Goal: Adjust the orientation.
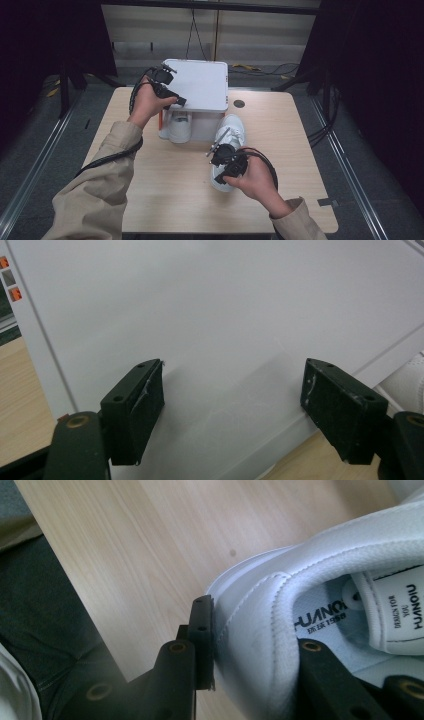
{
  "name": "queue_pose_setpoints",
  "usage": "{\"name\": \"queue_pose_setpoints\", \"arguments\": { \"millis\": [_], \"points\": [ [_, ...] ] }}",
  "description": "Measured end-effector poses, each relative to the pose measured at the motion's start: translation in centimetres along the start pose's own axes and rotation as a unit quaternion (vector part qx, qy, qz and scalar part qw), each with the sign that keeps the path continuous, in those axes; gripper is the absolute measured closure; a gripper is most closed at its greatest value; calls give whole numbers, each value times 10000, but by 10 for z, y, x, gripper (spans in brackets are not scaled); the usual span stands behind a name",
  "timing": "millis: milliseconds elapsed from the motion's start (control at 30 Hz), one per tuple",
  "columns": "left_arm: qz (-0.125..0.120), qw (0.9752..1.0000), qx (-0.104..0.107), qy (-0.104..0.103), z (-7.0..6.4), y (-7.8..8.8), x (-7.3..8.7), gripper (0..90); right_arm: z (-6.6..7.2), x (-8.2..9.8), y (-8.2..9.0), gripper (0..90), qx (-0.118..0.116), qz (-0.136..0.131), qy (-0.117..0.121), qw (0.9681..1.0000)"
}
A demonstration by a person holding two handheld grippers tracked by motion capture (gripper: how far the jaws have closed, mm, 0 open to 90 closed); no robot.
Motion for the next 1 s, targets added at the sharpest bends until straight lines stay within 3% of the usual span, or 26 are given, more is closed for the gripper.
{"name": "queue_pose_setpoints", "arguments": {
  "millis": [267, 500, 633, 833, 1000],
  "points": [
    [73, 10000, -6, 8, 0, -1, -2, 246, 18, -4, 7, 717, -39, 48, 269, 9996],
    [9, 10000, -7, 21, -1, -1, -1, 246, 31, -13, 10, 719, 99, 77, 651, 9978],
    [-3, 10000, -5, 24, -1, -1, -1, 247, 39, -22, 10, 719, 44, 99, 918, 9957],
    [-18, 10000, 6, 15, -2, -1, -1, 250, 41, -31, -1, 712, 34, 151, 1098, 9938],
    [-25, 10000, 22, -6, -2, -1, -1, 252, 30, -41, -11, 708, 97, 153, 1175, 9929]
  ]
}}
Point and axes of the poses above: each handheld gripper's, and its own axes: y roughly backward along the jaws, x roughly out of its underside, z roughly to its left, the point moved 6 cm from there along -y, roughly forward along the jaws, and after that the axes turned 2 degrees about -x, right-handed, at the moved point
